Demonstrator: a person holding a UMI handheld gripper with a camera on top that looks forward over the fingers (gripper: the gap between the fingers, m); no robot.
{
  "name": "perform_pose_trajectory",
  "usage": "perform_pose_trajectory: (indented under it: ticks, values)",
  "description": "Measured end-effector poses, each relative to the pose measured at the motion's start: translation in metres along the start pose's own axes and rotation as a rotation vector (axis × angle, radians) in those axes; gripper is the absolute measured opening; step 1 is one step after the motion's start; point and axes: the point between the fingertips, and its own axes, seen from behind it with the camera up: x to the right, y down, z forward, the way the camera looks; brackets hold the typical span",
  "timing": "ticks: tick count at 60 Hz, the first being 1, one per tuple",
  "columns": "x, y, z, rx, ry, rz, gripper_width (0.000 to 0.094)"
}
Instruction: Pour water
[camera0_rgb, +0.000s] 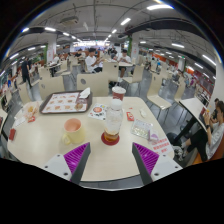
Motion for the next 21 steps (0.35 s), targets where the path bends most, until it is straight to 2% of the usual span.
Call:
perform_pose_trajectory:
  ticks: [21]
  values:
    - [-0.005,0.009,-0.041,0.019,-0.026,-0.024,0.0846]
